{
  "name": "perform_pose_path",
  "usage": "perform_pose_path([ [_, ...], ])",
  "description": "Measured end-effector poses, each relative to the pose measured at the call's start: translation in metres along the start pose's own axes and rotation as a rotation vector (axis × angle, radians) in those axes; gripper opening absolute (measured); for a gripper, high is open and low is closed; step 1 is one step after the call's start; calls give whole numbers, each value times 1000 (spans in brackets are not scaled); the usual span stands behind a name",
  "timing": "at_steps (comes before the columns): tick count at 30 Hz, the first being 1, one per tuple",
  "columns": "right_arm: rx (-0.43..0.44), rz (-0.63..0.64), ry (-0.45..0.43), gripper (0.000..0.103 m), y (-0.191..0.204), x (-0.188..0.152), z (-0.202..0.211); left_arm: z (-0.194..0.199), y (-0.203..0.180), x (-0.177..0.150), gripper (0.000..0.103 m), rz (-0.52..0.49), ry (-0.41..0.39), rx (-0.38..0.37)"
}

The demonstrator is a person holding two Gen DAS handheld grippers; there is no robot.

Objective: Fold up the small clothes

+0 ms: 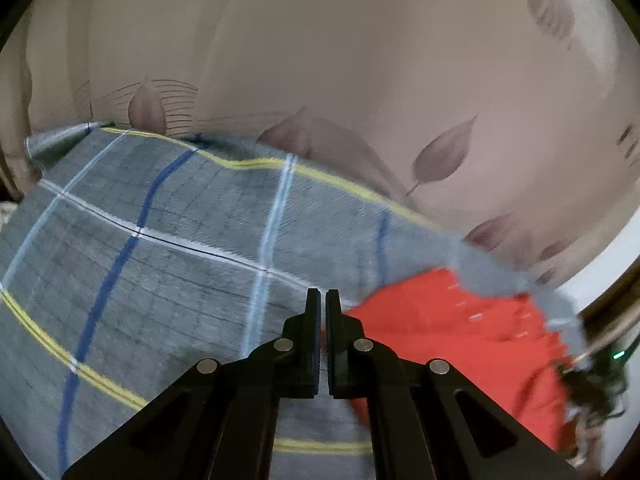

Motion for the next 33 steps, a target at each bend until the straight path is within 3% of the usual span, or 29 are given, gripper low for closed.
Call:
perform_pose_path([
  [2, 10, -7, 2, 2, -1, 0, 0, 17, -26, -4, 5, -24, -63, -74],
  [3, 22, -15, 6, 2, -2, 1, 0, 19, -38, -10, 6, -34, -63, -97],
  [5, 83, -51, 23, 2, -7, 1, 1, 15, -66, -32, 22, -69, -1, -128],
  [8, 190, -129, 53, 4, -16, 5, 4, 4, -93, -73, 23, -150, 65, -112],
  [12, 212, -133, 62, 12, -23, 5, 15, -8, -101, -113, 23, -217, 113, -62],
  [17, 187, -108, 51, 12, -26, 7, 20, -14, -84, -115, 23, -125, 103, -63],
  [21, 157, -61, 21, 9, -11, 11, 19, -7, -67, -118, 23, -4, 80, -116],
  [23, 193, -71, 19, 8, -5, 14, 17, -4, -64, -119, 23, 15, 67, -117],
  [25, 120, -76, 40, 7, -14, 13, 8, -2, -64, -120, 23, 13, 63, -108],
  [28, 177, -134, 93, 2, -23, 10, 1, -2, -65, -120, 23, 10, 64, -101],
  [30, 204, -152, 106, 5, -25, 12, 5, -2, -65, -120, 23, 12, 65, -102],
  [33, 200, -185, 13, 15, -39, 23, 31, -3, -65, -119, 23, 13, 65, -104],
])
Point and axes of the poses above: each gripper's, at about its wrist camera, not at the fingertips, and z roughly against the way its jaws point, y to its left, x to its top, the point moved 7 cm from there along -z, roughly the way its jaws point, and after that the axes turned 7 degrees about -x, right-handed, at the moved point
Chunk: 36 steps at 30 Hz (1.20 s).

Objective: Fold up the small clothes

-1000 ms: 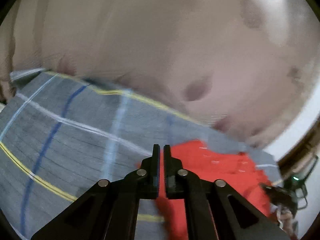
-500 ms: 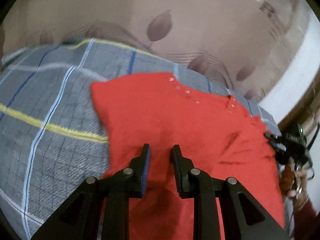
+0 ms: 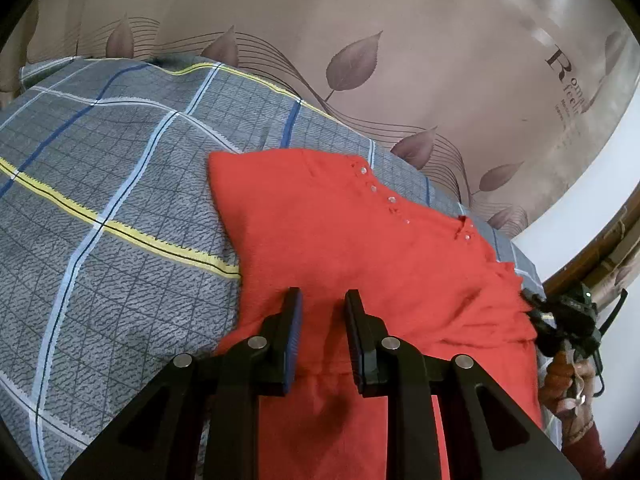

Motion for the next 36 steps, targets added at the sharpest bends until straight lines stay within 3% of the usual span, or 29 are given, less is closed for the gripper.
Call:
perform_pose_path([
  [3, 32, -23, -83, 16, -2, 13, 26, 0, 1, 0, 23, 6, -2, -4],
  [9, 50, 148, -29, 16, 40, 12, 9, 2, 2, -2, 23, 17, -5, -10],
  [13, -112, 232, 22, 15, 34, 10, -29, 2, 3, -1, 23, 33, -7, -26],
  [14, -175, 238, 29, 0, 25, 10, -38, 2, 4, -1, 23, 37, -7, -30],
  [17, -146, 138, 34, 0, 13, 14, -40, 2, 4, -1, 23, 44, -8, -37],
  [20, -132, 146, 24, 0, 13, 12, -27, 2, 4, -1, 23, 47, -9, -38],
  [22, -55, 108, -25, 14, 18, 7, -3, 3, 4, -1, 23, 51, -12, -44],
  [24, 32, 100, -59, 18, 21, -10, 33, 8, 1, -1, 24, 46, -23, -48],
  [26, 41, 151, -33, 28, 22, -41, 64, 21, -10, -10, 30, 29, -8, -77],
  [27, 32, 195, -7, 29, 22, -60, 77, 28, -17, -16, 32, 17, 0, -100],
  [29, -24, 284, 31, 40, 17, -102, 101, 45, -33, -34, 54, -33, 16, -123],
  [31, -74, 341, 58, 46, 13, -137, 118, 66, -48, -59, 63, -93, 37, -115],
  [34, -116, 388, 99, 47, -2, -190, 138, 98, -61, -89, 65, -134, 55, -118],
  [36, -159, 411, 125, 47, -11, -217, 142, 121, -63, -107, 69, -107, 61, -143],
])
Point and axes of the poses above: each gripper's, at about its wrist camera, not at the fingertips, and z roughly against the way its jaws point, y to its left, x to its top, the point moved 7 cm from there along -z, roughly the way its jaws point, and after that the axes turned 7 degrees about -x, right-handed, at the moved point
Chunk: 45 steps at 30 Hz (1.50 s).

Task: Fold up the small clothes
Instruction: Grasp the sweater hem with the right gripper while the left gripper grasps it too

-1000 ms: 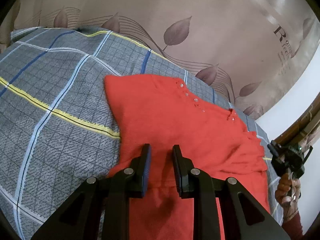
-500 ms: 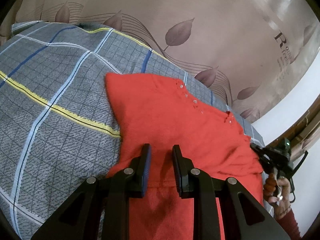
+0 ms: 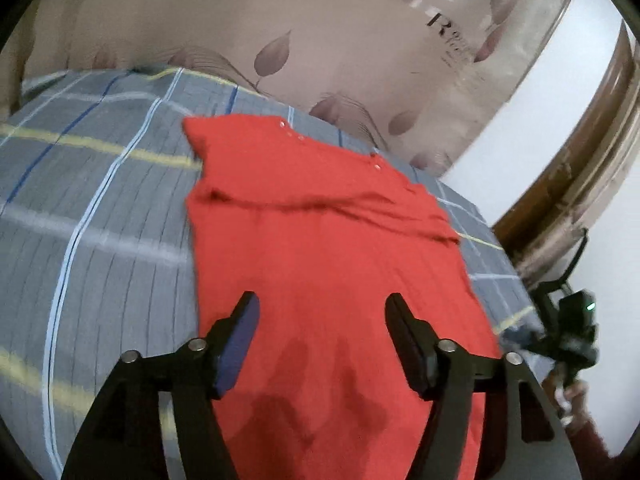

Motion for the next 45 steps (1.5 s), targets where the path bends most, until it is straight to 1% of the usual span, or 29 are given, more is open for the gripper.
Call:
perform_pose_path([
  [2, -11, 14, 28, 47, 4, -23, -1, 21, -1, -15, 72, 30, -11, -17],
  [3, 1, 16, 15, 47, 7, -31, 2, 29, 1, -21, 72, 38, -22, -10],
  [5, 26, -6, 16, 48, 9, -42, 6, 41, 6, -33, 74, 61, -26, -8],
  [7, 36, -15, 17, 48, 12, -49, 7, 51, 14, -48, 74, 103, -13, -18],
  [9, 48, -19, 20, 48, 17, -56, 7, 56, 20, -62, 74, 147, -1, -42],
  [12, 71, -13, 42, 48, 29, -72, 8, 59, 20, -82, 74, 199, 30, -101],
  [14, 90, -11, 51, 48, 35, -84, 11, 64, 15, -91, 74, 190, 26, -118],
  [17, 133, -22, 47, 49, 43, -98, 13, 66, 4, -104, 74, 152, 60, -144],
  [20, 139, -7, 36, 49, 49, -105, 13, 67, -6, -113, 74, 111, 76, -158],
  [22, 152, -5, 36, 48, 54, -106, 10, 67, -12, -118, 75, 113, 68, -185],
  [24, 170, -4, 36, 48, 58, -104, 5, 69, -21, -124, 76, 125, 64, -241],
  [26, 186, -6, 34, 48, 61, -99, 0, 70, -27, -127, 80, 123, 31, -252],
  [27, 189, -12, 31, 47, 62, -97, -2, 71, -30, -129, 82, 112, 10, -238],
  [28, 190, -17, 28, 44, 62, -96, -3, 69, -34, -133, 86, 105, 16, -224],
  [29, 196, -32, 26, 41, 61, -95, -5, 66, -37, -136, 89, 102, 39, -220],
  [30, 196, -44, 21, 38, 59, -95, -5, 64, -42, -138, 90, 90, 36, -220],
  [31, 196, -56, 10, 30, 55, -94, -6, 63, -44, -139, 90, 96, 36, -236],
  [32, 193, -76, 6, 20, 50, -95, -7, 62, -46, -141, 90, 115, 35, -261],
  [33, 191, -103, 2, 15, 45, -97, -8, 64, -44, -140, 90, 131, 17, -269],
  [34, 190, -120, -6, 5, 41, -98, -9, 65, -43, -140, 89, 155, 2, -282],
  [35, 195, -130, -22, 2, 38, -99, -7, 67, -41, -140, 84, 182, -14, -298],
  [36, 192, -124, -30, 2, 39, -99, -6, 69, -38, -139, 78, 209, -28, -314],
  [37, 176, -110, -34, 3, 41, -100, -6, 70, -34, -139, 63, 233, -35, -327],
  [38, 146, -85, -38, 3, 44, -101, -6, 70, -30, -140, 51, 254, -34, -334],
  [40, 117, -48, -45, 3, 49, -102, -7, 69, -20, -142, 43, 309, -42, -348],
  [43, 130, -55, -53, 3, 48, -102, -6, 71, -16, -142, 42, 343, -40, -389],
  [45, 154, -76, -49, 3, 46, -102, -5, 71, -16, -143, 42, 358, -22, -397],
])
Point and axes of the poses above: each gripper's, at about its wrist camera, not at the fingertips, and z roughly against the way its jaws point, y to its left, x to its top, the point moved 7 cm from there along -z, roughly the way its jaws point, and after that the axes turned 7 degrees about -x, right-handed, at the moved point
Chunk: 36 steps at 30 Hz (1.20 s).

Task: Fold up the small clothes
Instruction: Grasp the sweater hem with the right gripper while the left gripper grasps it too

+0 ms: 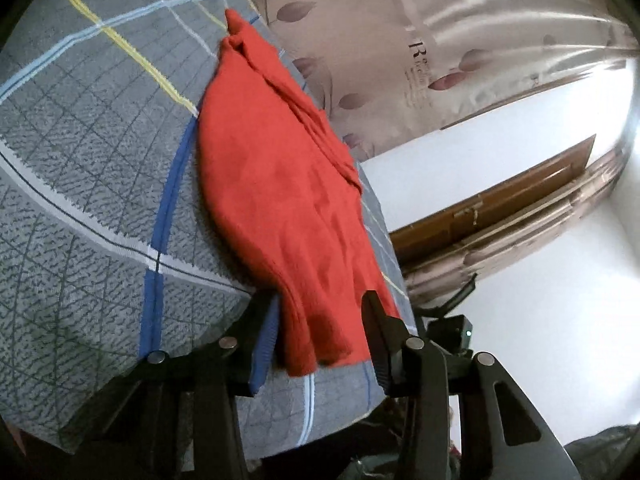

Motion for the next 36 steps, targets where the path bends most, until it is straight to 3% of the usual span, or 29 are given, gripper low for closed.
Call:
perform_pose_path([
  [7, 4, -23, 24, 5, 0, 1, -1, 3, 9, 7, 49, 44, 34, 81],
  [12, 6, -38, 35, 6, 0, 2, -1, -10, -13, 6, 68, -31, 39, 85],
  [14, -9, -28, 33, 6, 0, 3, -2, -17, -14, 4, 69, -79, 44, 139],
  [18, -14, -30, 26, 6, 1, 3, -3, -15, -20, 1, 66, -126, 17, 99],
  [19, -13, -30, 26, 6, 0, 3, -3, -13, -20, 2, 53, -133, 1, 105],
  [20, -15, -33, 26, 6, 0, 3, -3, -12, -18, 2, 25, -141, -7, 117],
  [21, -17, -37, 24, 6, 0, 2, -3, -12, -15, 3, 12, -145, -10, 151],
  [22, -17, -43, 22, 6, -1, 2, -3, -12, -12, 4, 5, -138, -15, 164],
  [27, -2, -69, 16, 5, -6, 1, -1, -5, -9, 6, 5, -120, -44, 135],
  [31, -3, -80, 4, 4, -9, 0, 1, -10, -7, 2, 6, -97, 16, 92],
  [33, -17, -74, -2, 4, -9, -2, 1, -12, -6, 1, 14, -86, 18, 85],
  [35, -20, -71, -5, 4, -9, -3, 3, -16, -4, 0, 36, -59, 41, 75],
  [36, -13, -77, -7, 4, -8, -3, 3, -20, -5, 0, 36, -53, 55, 68],
])
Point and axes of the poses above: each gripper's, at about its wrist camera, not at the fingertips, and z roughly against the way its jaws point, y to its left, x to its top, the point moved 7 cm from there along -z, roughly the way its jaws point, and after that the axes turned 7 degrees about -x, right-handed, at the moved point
